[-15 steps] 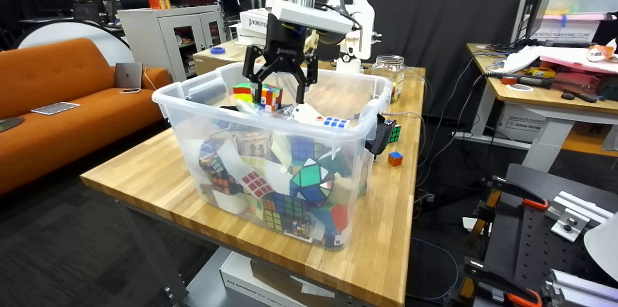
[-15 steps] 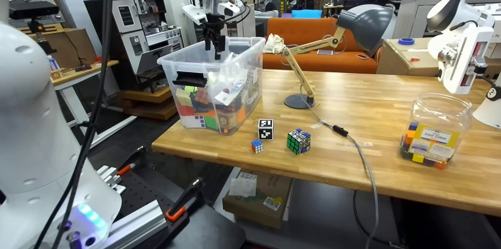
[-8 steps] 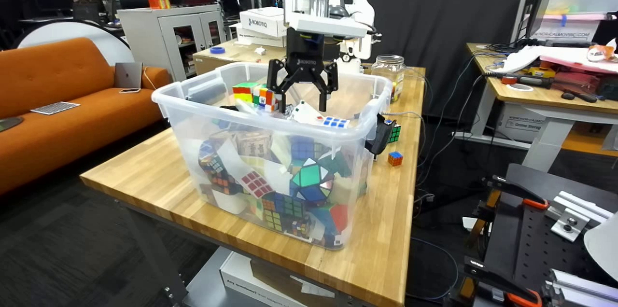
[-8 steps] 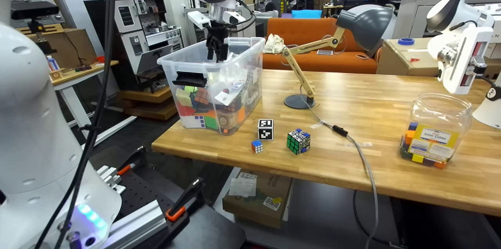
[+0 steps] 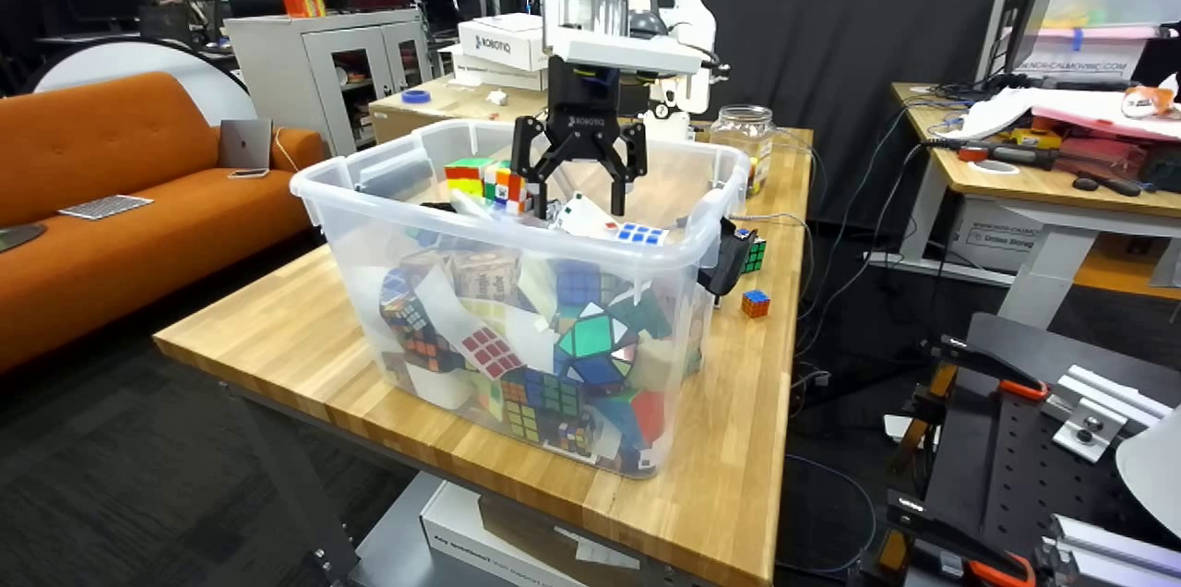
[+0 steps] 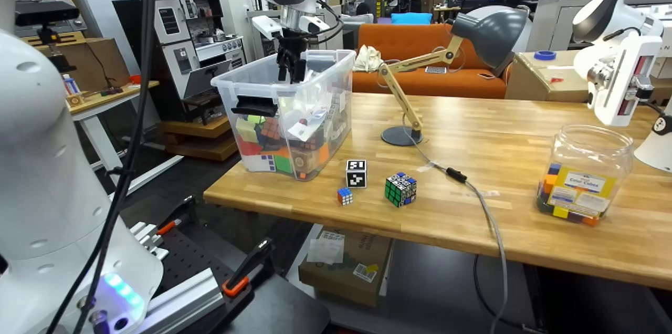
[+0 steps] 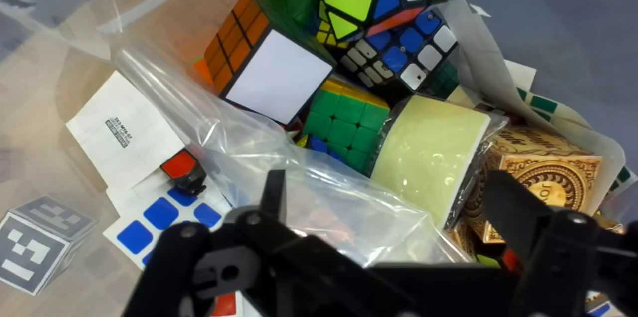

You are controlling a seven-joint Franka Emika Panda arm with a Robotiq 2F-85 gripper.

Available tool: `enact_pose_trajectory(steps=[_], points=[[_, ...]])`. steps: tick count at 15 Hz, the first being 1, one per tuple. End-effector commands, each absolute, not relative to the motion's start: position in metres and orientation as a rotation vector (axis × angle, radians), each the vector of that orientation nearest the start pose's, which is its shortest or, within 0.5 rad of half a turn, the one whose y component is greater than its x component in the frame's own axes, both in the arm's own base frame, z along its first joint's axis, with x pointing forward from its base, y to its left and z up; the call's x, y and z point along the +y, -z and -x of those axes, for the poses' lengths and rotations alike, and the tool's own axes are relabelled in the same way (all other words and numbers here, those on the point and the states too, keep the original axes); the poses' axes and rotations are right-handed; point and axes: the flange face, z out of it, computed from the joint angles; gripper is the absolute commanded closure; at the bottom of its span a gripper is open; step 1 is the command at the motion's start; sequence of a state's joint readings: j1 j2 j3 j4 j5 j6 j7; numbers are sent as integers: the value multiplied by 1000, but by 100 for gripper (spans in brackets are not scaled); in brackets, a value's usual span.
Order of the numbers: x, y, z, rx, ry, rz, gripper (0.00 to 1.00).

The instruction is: Take out a Rubik's cube from the container on the left and put it on the table, turn off the lamp

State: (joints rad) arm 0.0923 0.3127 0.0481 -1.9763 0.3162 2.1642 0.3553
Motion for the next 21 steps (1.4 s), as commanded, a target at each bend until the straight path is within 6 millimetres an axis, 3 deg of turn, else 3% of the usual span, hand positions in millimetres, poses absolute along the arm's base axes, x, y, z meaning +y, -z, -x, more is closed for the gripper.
enact_pose_trajectory(steps=[1,6,15,21], points=[[94,-303,-587,592,-273,2842,0],[95,-293,-579,675,-345,2846,0],[117,-274,-541,844,-742,2824,0],[117,-263,-545,826,-844,2687,0]])
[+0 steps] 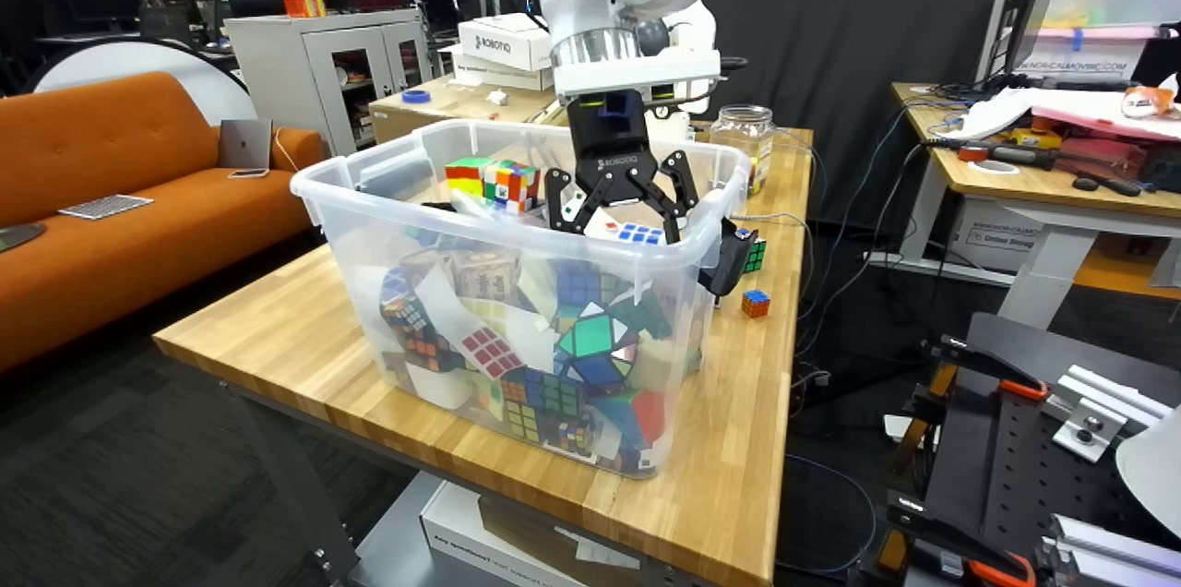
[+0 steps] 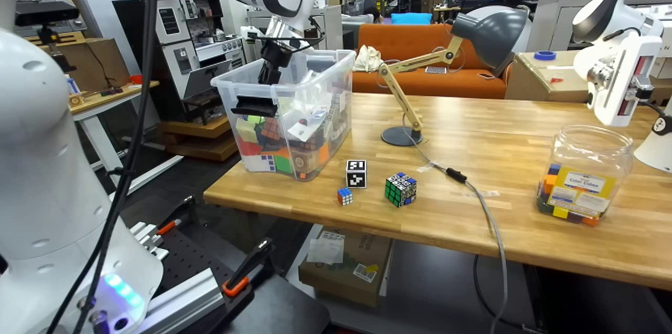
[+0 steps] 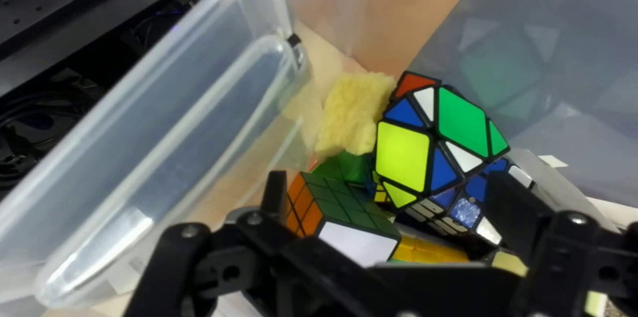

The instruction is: Take out a Rubik's cube from the container on the left and put it on the table, turn off the lamp

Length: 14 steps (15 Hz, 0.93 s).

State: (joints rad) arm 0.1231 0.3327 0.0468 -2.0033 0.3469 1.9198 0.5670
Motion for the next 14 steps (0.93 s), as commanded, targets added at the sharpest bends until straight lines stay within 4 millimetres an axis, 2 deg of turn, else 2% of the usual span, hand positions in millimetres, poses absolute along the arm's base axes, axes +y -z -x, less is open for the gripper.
enact_pose_trajectory(steps=[1,8,14], points=[[117,-259,-546,829,-861,2664,0],[117,-236,-554,857,-1012,2570,0],[106,-232,-554,950,-1087,2537,0]])
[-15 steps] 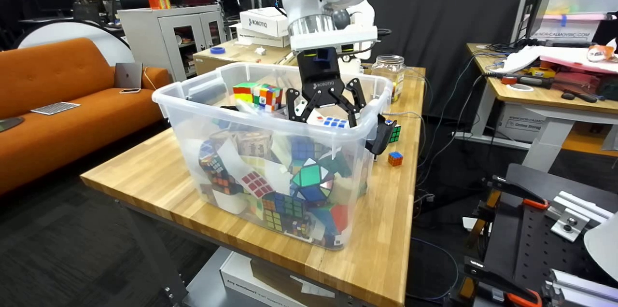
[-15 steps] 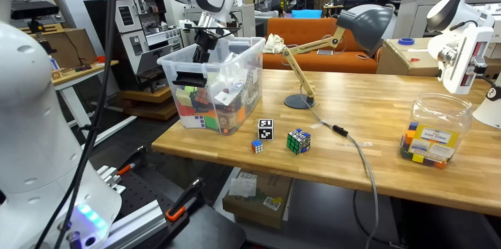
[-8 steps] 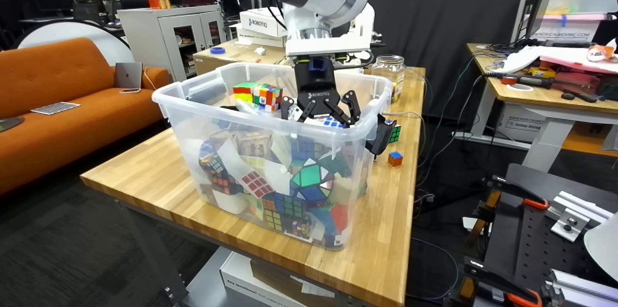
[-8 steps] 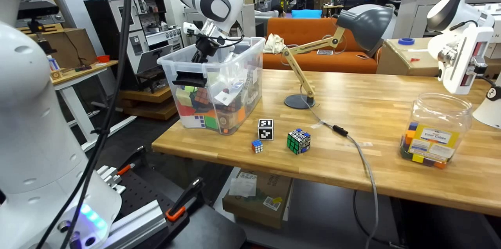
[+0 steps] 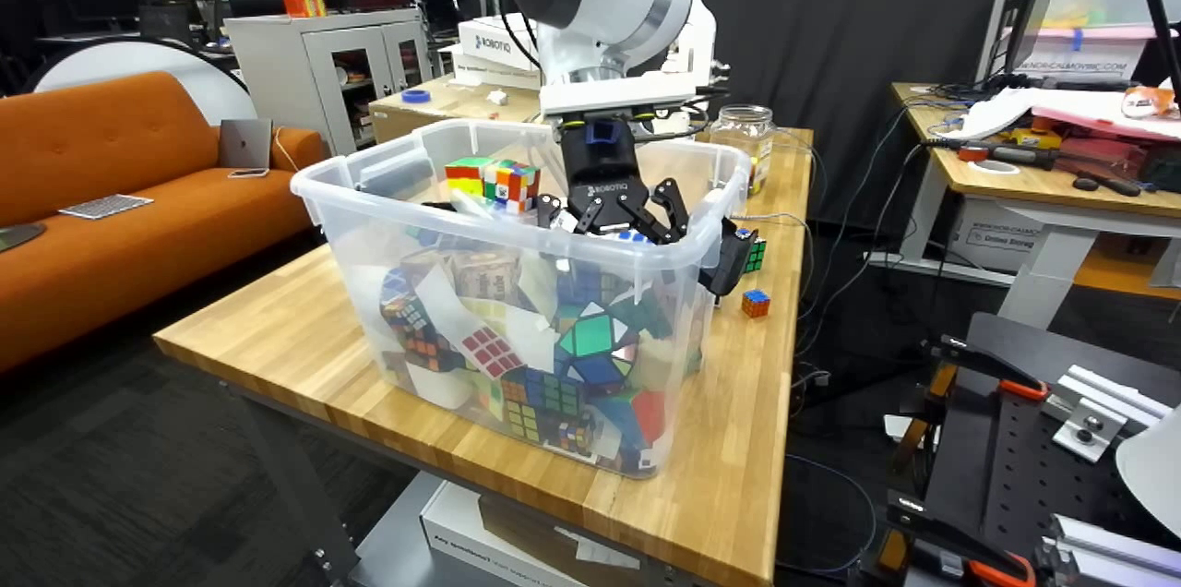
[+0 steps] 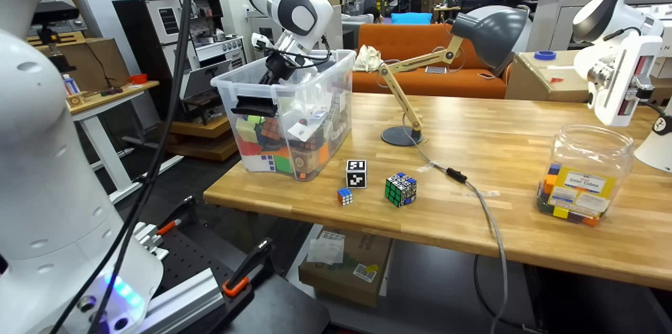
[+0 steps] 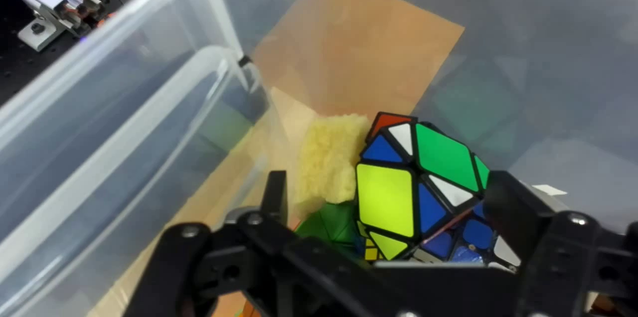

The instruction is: Take out a Rubik's cube from the container on the left and put it on the table, turn off the lamp

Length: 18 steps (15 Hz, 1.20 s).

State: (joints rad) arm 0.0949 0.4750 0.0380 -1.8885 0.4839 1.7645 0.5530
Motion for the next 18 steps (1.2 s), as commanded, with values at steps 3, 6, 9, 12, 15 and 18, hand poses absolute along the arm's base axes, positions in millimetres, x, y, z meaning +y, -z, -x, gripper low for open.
enact_pose_trajectory(steps=[3,6,9,12,15,18], points=[[96,-230,-556,1028,-1084,2507,0],[92,-227,-558,1101,-1090,2461,0],[92,-226,-561,1100,-1039,2495,0],[91,-226,-562,1120,-1042,2488,0],[91,-226,-562,1122,-1042,2488,0],[90,-225,-568,1153,-988,2511,0]])
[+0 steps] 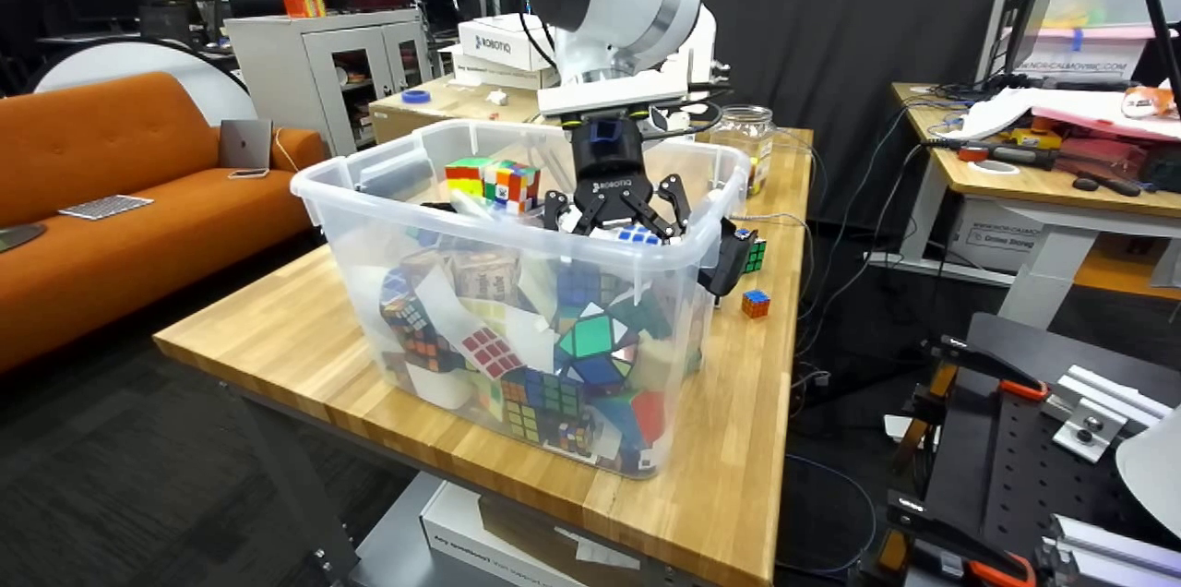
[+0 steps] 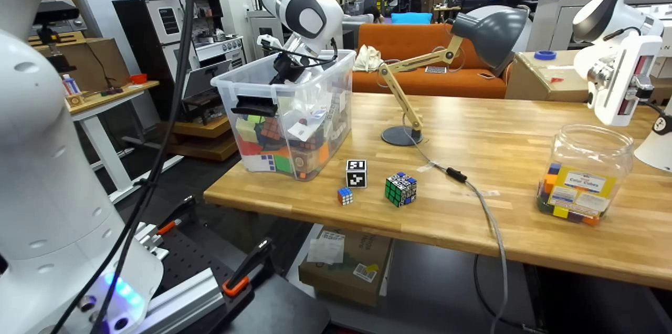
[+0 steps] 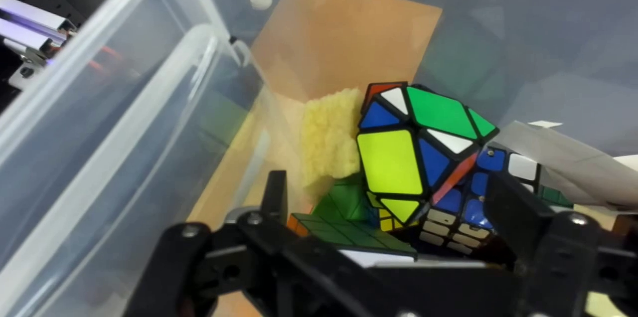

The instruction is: Take out a Rubik's cube from the container on the left and put it on the table, turn off the lamp

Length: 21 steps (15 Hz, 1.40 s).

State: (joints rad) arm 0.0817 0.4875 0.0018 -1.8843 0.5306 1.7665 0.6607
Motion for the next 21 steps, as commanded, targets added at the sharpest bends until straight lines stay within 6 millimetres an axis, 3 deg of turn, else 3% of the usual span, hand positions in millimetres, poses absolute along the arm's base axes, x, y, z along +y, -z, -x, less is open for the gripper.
enact_pose_trajectory(steps=[1,5,9,15,21], points=[[87,-223,-572,1180,-948,2517,0],[88,-218,-580,1297,-856,2506,0],[90,-210,-578,1416,-872,2494,0],[96,-225,-572,1585,-908,2574,0],[112,-237,-571,1640,-969,2651,0]])
